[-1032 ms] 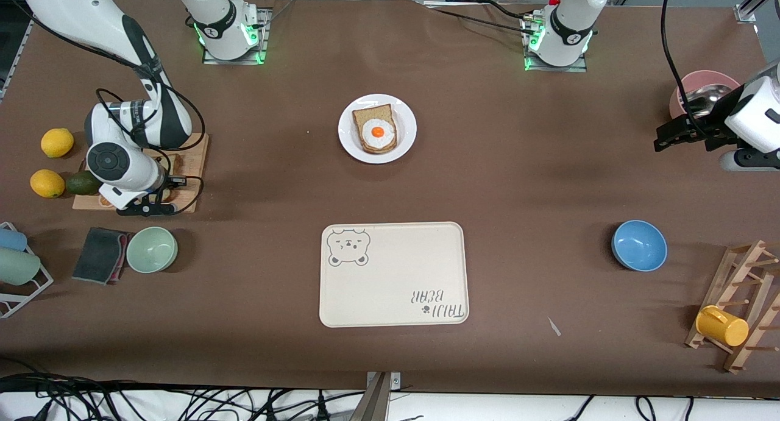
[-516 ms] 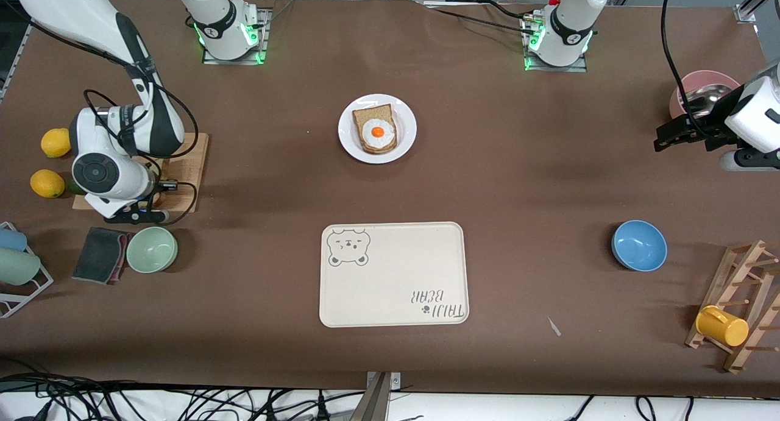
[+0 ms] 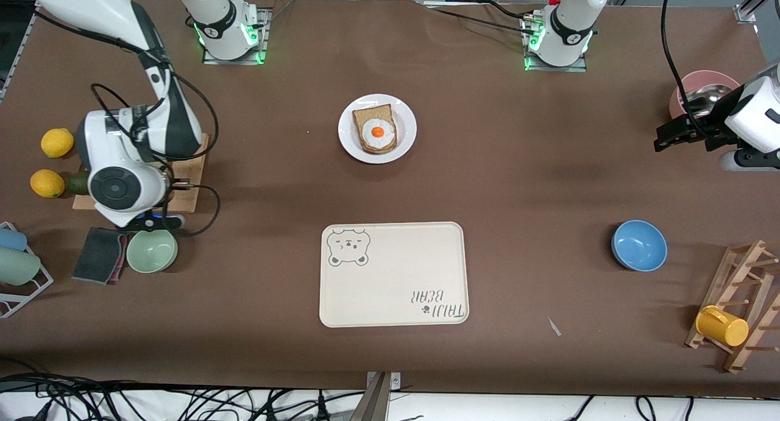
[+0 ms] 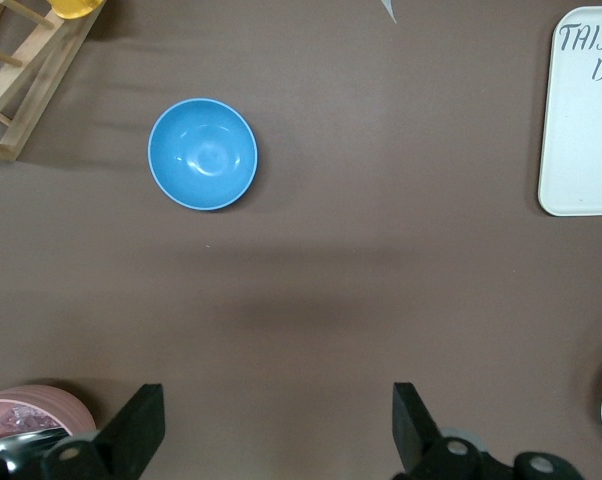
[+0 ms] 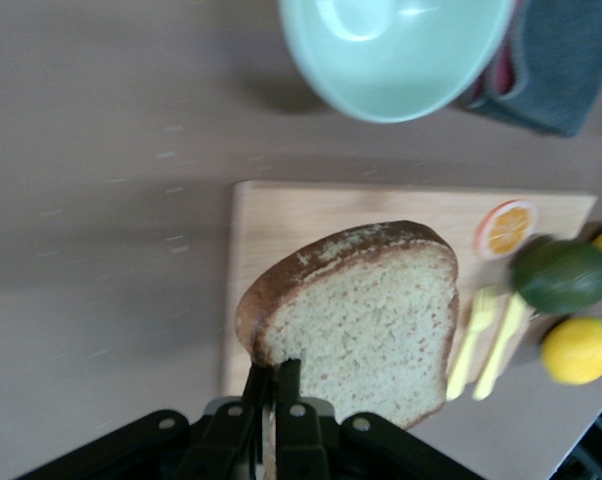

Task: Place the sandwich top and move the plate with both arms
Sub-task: 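Grasp the bread slice with the right gripper and lift it, then carry the bread slice with the right gripper over the white plate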

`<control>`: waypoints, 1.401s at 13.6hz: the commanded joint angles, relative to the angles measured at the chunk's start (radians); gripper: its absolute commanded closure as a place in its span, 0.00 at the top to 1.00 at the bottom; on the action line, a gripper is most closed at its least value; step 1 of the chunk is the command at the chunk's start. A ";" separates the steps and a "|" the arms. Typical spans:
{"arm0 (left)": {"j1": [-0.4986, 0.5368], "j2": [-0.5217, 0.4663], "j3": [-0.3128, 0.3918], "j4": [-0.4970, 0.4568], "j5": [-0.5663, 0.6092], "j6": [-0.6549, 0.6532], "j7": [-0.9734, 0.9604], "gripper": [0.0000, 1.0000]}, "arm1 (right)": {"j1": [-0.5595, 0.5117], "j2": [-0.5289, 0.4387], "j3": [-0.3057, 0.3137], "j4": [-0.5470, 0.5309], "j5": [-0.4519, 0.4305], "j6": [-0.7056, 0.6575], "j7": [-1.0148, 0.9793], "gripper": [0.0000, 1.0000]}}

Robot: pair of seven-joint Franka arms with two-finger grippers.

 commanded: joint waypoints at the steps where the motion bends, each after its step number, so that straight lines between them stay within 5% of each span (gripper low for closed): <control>1: -0.004 -0.014 -0.003 -0.009 0.034 0.009 -0.003 1.00 | 0.078 0.039 -0.003 0.081 0.075 -0.089 0.084 0.00; 11: -0.002 -0.011 0.004 -0.003 0.024 0.011 -0.009 1.00 | 0.446 0.053 0.007 0.100 0.438 -0.079 0.532 0.00; 16: -0.001 -0.011 0.007 -0.002 0.021 0.011 -0.008 1.00 | 0.633 0.211 0.029 0.280 0.484 -0.045 0.747 0.00; 19: 0.007 -0.009 0.006 0.001 0.021 0.011 -0.006 1.00 | 0.716 0.269 0.029 0.292 0.480 0.048 0.770 0.00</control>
